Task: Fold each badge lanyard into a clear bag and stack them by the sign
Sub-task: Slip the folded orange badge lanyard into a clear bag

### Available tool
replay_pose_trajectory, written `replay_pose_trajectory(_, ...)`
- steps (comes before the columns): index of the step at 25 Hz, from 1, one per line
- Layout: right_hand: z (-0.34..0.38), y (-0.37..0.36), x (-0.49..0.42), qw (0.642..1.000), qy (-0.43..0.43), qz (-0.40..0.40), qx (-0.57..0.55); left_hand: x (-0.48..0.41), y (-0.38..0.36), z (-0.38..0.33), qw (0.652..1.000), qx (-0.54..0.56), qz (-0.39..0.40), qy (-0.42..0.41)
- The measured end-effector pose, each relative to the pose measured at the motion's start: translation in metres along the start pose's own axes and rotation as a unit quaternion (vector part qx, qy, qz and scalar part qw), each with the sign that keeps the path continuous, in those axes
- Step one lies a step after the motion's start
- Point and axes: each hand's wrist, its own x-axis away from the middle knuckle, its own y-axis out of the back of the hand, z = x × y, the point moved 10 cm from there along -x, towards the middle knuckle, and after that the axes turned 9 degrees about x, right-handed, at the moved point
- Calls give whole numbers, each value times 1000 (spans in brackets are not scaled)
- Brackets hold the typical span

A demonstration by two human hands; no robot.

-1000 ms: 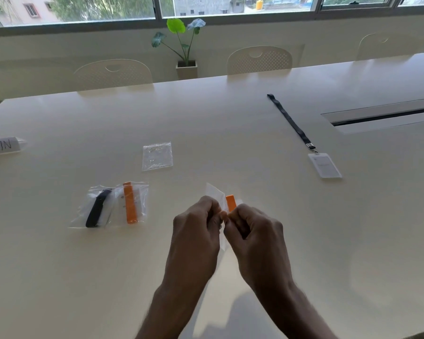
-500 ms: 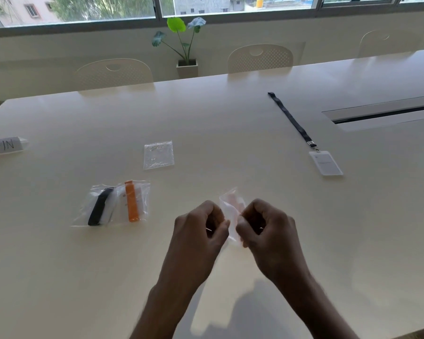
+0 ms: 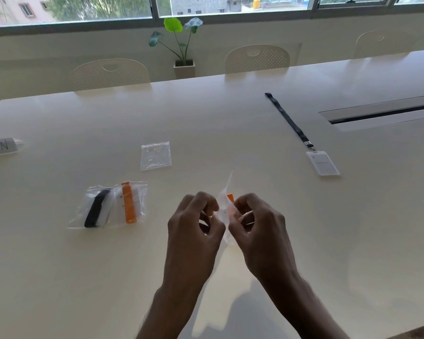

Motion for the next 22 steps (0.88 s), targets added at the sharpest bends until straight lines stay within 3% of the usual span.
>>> replay_pose_trajectory(4,-3,5,-3,999,-10,-36,33,-1,10,6,998,-39,-41,-3)
replay_pose_trajectory(9,14,-9,-13,997,23,-7,73,2,4,6,1000,-9,-29,4)
replay_pose_trajectory(16,29,-31,-35,988,34,5,148,-3,6,16,994,-102,-43,13)
replay_pose_trajectory(22,23,-50,-36,992,48,109,49,-5,15,22,993,-98,-64,25)
